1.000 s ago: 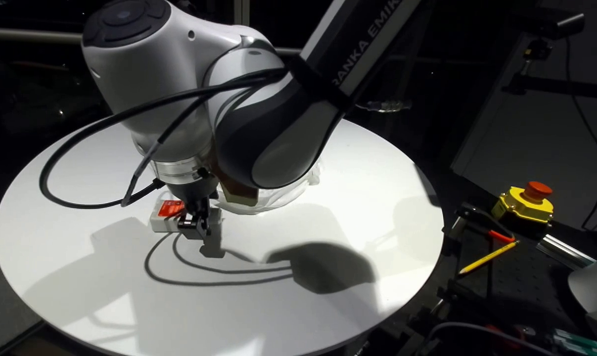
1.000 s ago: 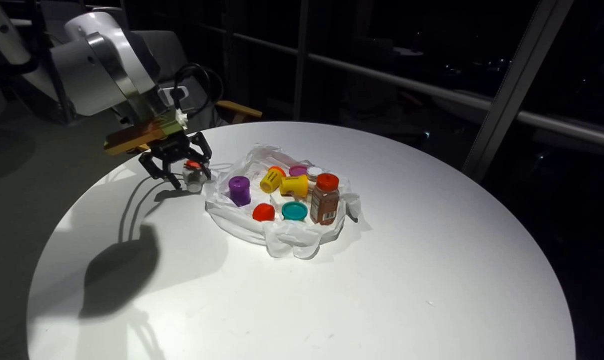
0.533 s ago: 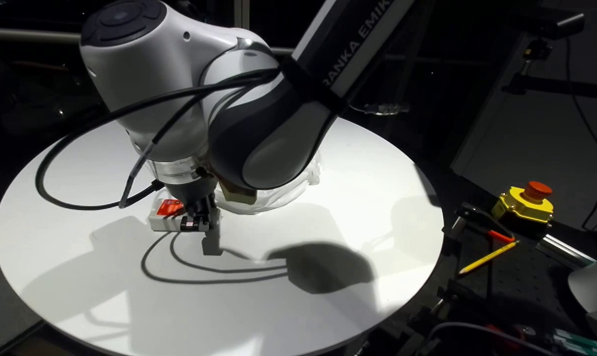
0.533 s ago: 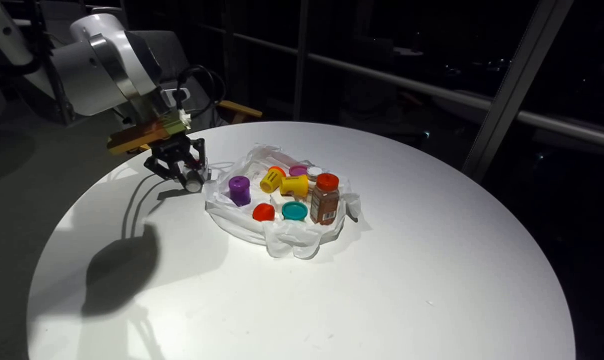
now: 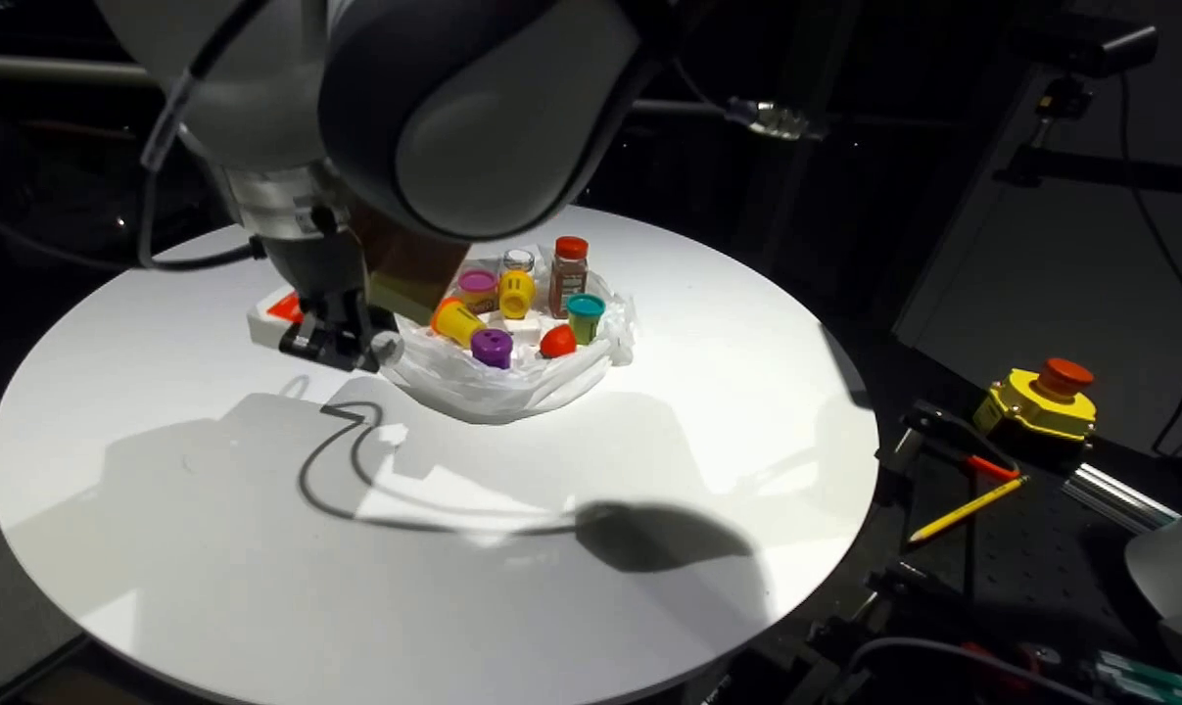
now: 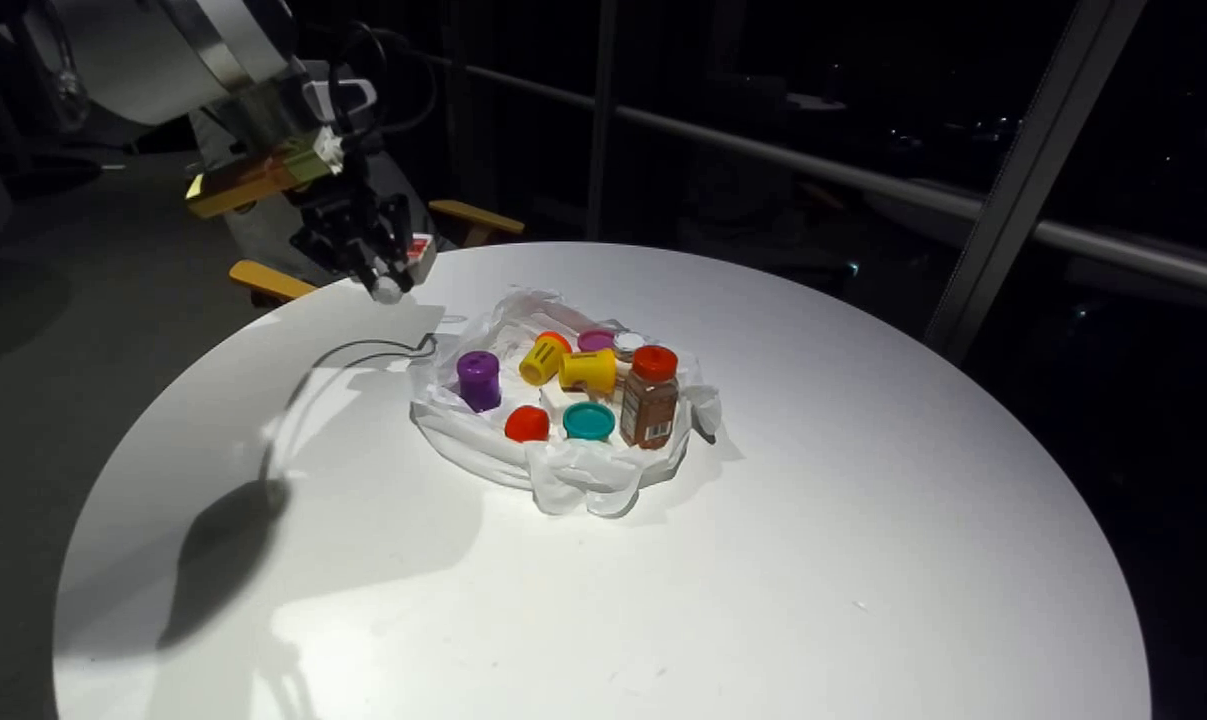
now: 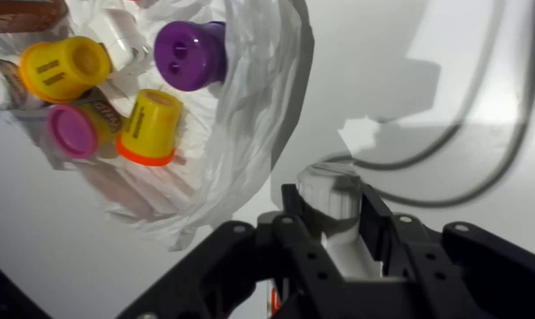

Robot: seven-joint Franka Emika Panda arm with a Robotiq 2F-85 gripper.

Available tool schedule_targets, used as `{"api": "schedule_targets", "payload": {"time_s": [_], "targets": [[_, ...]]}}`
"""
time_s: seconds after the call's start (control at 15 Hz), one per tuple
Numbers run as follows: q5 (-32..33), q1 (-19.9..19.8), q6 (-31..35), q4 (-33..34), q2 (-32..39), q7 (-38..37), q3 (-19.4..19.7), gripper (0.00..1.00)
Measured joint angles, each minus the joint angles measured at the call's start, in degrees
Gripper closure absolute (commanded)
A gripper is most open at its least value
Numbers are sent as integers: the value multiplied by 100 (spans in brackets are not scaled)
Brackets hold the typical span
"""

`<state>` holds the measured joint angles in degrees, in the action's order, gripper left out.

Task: Put all the objects on the table into the plastic bag.

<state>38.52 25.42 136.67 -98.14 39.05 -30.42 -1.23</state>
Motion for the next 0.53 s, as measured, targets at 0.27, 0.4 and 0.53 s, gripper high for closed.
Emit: {"api": "schedule_targets", "payload": {"time_s": [0.27, 0.4, 0.53], "targets": [[7, -3, -134, -194, -431, -837, 429, 82], [50, -53, -134, -309, -472, -1322, 645, 82], [88, -119, -153, -411, -439, -1821, 824, 82]]}}
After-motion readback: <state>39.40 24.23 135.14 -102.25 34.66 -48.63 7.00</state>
